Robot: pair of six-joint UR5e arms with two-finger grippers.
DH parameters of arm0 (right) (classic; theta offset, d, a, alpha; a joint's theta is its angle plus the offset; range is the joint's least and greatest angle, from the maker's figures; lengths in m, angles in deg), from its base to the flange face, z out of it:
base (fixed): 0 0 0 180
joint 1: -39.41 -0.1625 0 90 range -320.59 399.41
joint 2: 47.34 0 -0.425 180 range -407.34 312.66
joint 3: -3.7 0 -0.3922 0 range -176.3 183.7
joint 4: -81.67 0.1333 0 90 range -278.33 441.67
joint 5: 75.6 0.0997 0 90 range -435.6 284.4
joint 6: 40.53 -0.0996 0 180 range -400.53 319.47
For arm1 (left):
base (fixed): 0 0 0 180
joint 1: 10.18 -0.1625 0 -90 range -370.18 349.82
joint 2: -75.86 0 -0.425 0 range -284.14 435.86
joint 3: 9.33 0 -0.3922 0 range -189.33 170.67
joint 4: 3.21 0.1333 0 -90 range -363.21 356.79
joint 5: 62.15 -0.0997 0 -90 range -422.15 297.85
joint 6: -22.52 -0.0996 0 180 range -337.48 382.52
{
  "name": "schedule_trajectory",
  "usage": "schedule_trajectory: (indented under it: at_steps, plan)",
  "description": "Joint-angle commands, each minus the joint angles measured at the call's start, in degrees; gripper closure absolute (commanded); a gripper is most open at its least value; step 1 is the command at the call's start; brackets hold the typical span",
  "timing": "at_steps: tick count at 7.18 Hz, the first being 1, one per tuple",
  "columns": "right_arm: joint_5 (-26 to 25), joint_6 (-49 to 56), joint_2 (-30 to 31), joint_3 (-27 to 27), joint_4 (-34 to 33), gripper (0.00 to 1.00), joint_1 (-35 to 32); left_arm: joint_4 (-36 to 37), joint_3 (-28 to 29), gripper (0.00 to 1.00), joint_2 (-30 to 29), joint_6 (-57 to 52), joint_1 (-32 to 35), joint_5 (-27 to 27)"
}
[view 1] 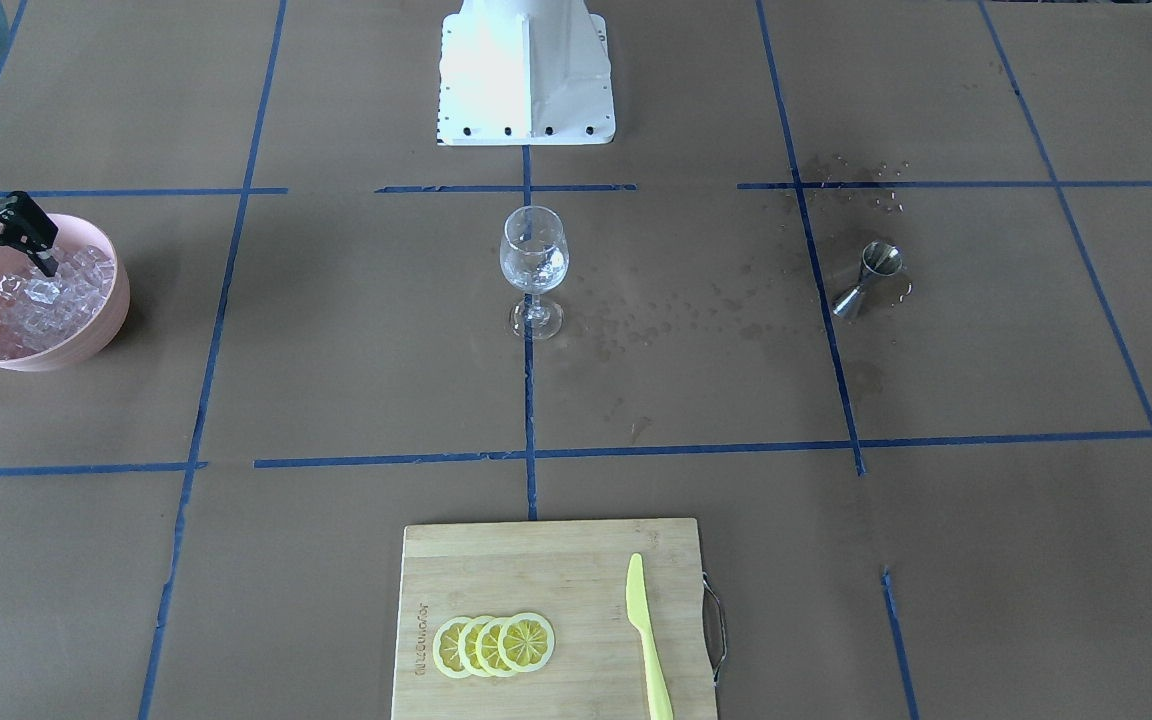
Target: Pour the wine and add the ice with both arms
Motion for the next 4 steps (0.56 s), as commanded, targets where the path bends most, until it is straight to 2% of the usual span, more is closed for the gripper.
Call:
schedule_trajectory:
  at_steps: [1,2,3,4]
  plan:
    - [-5.0,-5.3,-0.1,-0.6,0.5,0.21,3.8,-0.3,0.1,0.0,0.0,0.0,-0.1,0.0]
    - [-5.4,-6.3,-0.1,-0.5,0.5,0.21,4.8,-0.3,0.2,0.0,0.0,0.0,-0.1,-0.1]
    - [-5.8,-6.6,-0.1,-0.5,0.6,0.31,5.3,-0.3,0.2,0.0,0.0,0.0,-0.1,0.0]
    - [-6.1,-6.8,-0.1,-0.5,0.5,0.51,5.6,-0.3,0.2,0.0,0.0,0.0,-0.1,-0.1]
